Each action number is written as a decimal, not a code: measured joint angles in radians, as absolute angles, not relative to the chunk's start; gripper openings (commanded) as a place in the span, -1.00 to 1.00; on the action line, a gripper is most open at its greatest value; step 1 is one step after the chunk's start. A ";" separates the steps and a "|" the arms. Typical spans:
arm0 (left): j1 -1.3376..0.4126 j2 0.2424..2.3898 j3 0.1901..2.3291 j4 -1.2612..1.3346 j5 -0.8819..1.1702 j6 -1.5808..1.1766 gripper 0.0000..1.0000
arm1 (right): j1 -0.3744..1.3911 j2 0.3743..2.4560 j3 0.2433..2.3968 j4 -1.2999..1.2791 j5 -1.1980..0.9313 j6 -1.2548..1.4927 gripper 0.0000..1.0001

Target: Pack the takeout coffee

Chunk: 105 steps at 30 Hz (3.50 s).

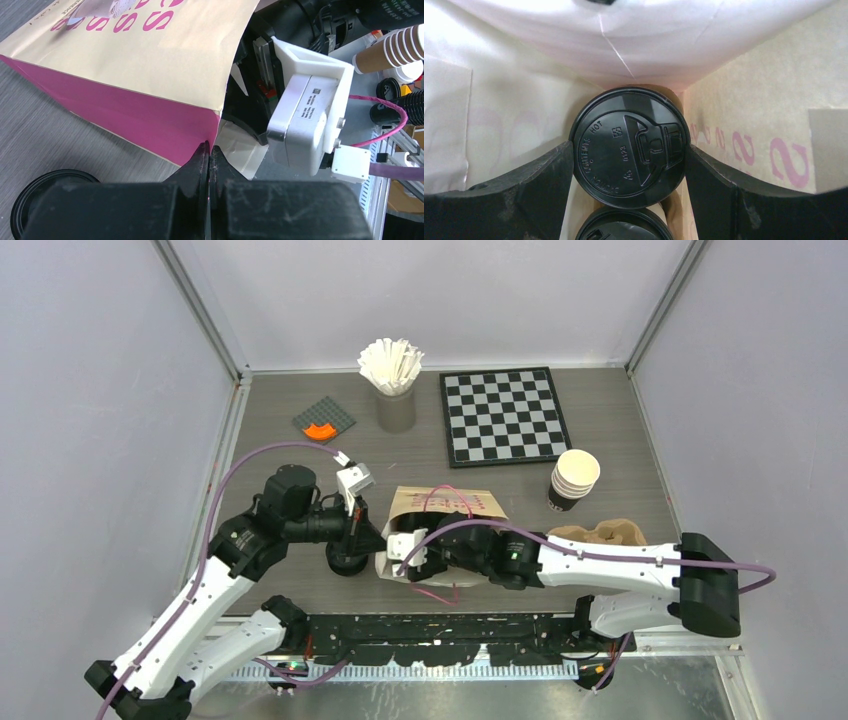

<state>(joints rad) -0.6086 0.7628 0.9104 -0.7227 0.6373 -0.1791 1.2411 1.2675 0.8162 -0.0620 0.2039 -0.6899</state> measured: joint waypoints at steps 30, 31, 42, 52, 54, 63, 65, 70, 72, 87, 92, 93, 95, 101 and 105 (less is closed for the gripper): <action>-0.609 0.784 0.912 -0.723 0.628 -0.262 -1.00 | 1.220 1.258 0.815 -0.107 0.159 -0.678 0.55; -0.609 0.784 0.912 -0.723 0.628 -0.263 -1.00 | 1.220 1.258 0.815 -0.107 0.159 -0.678 0.55; -0.609 0.794 0.913 -0.723 0.611 -0.287 -1.00 | 1.217 1.264 0.815 -0.109 0.180 -0.680 0.56; -0.609 0.816 0.923 -0.723 0.609 -0.311 -1.00 | 1.214 1.263 0.816 -0.116 0.184 -0.681 0.54; -0.609 0.818 0.926 -0.723 0.606 -0.314 -1.00 | 1.214 1.263 0.818 -0.121 0.184 -0.683 0.53; -0.609 0.848 0.939 -0.725 0.602 -0.348 -1.00 | 1.211 1.263 0.831 -0.155 0.183 -0.702 0.53; -0.609 0.857 0.947 -0.728 0.602 -0.361 -1.00 | 1.211 1.263 0.831 -0.157 0.183 -0.704 0.54; -0.609 0.859 0.949 -0.730 0.597 -0.387 -1.00 | 1.208 1.263 0.831 -0.159 0.184 -0.702 0.55; -0.609 0.859 0.950 -0.730 0.594 -0.392 -1.00 | 1.205 1.263 0.831 -0.159 0.184 -0.701 0.55; -0.609 0.866 0.954 -0.731 0.584 -0.418 -1.00 | 1.195 1.277 0.831 -0.156 0.185 -0.693 0.65; -0.609 0.871 0.957 -0.731 0.584 -0.424 -1.00 | 1.195 1.277 0.831 -0.156 0.185 -0.693 0.70; -0.609 0.873 0.959 -0.732 0.583 -0.425 -1.00 | 1.195 1.277 0.831 -0.157 0.185 -0.692 0.72; -0.609 0.876 0.962 -0.732 0.583 -0.431 -1.00 | 1.194 1.277 0.833 -0.159 0.185 -0.689 0.74; -0.609 0.881 0.965 -0.733 0.583 -0.439 -1.00 | 1.191 1.276 0.848 -0.192 0.172 -0.679 0.82; -0.609 0.886 0.968 -0.734 0.584 -0.439 -1.00 | 1.189 1.276 0.867 -0.220 0.153 -0.675 0.86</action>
